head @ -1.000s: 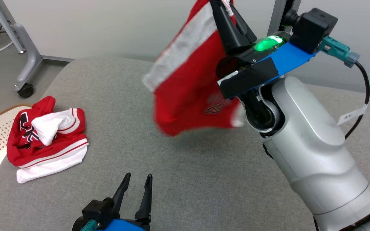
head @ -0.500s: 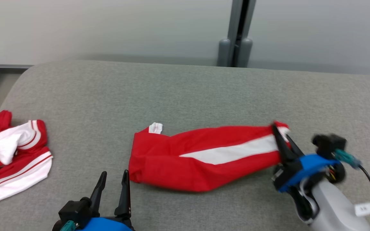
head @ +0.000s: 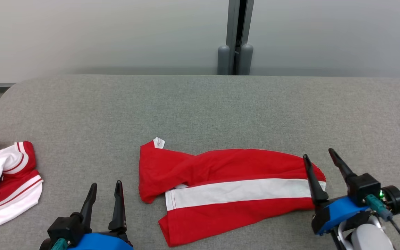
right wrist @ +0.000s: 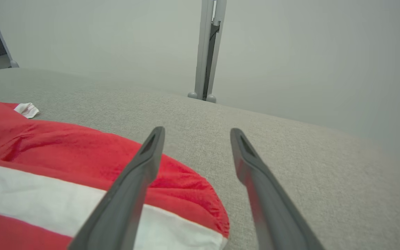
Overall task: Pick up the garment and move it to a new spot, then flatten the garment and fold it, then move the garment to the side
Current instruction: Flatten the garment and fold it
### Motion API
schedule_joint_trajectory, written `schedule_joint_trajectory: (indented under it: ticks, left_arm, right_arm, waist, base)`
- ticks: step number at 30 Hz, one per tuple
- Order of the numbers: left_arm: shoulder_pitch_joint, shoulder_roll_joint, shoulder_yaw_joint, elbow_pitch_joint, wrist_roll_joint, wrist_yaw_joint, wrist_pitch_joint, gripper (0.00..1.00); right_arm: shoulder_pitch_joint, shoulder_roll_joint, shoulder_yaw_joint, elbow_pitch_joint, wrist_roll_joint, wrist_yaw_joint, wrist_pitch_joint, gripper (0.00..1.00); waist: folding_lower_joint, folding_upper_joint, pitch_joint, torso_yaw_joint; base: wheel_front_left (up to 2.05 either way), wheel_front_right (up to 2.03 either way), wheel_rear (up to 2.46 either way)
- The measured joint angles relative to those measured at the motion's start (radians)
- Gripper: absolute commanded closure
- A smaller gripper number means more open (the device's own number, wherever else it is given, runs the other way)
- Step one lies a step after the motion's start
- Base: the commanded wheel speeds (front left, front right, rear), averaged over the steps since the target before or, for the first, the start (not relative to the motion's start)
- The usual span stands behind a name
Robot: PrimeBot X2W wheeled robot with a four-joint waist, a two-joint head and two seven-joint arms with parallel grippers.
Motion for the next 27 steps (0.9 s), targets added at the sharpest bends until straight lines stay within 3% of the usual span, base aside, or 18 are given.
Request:
schedule_joint_trajectory:
  ticks: [6, 18, 21, 27]
  left_arm:
    - [-0.001, -0.002, 0.018, -0.008, 0.035, 0.0, 0.0, 0.0]
    - [0.046, -0.002, -0.013, 0.0, 0.013, 0.0, 0.0, 0.0]
    - [0.045, -0.001, -0.086, 0.021, -0.044, 0.0, 0.0, 0.0]
    - [-0.021, 0.007, -0.323, 0.12, -0.261, 0.0, 0.0, 0.0]
  right_arm:
    - [0.066, 0.054, -0.05, -0.107, -0.069, 0.0, 0.0, 0.0]
    - [0.157, 0.068, -0.068, -0.068, -0.02, 0.0, 0.0, 0.0]
    - [0.152, 0.068, -0.061, -0.068, -0.016, 0.0, 0.0, 0.0]
    - [0.128, 0.069, -0.041, -0.07, -0.011, 0.0, 0.0, 0.0]
  waist:
    - [0.0, 0.0, -0.024, 0.007]
    - [0.0, 0.0, -0.057, 0.0]
    - [-0.0001, 0.0, -0.047, -0.003]
    - [0.0, 0.0, -0.009, -0.015]
  base:
    - [0.0, 0.0, 0.0]
    - [0.0, 0.0, 0.0]
    - [0.0, 0.0, 0.0]
    - [0.0, 0.0, 0.0]
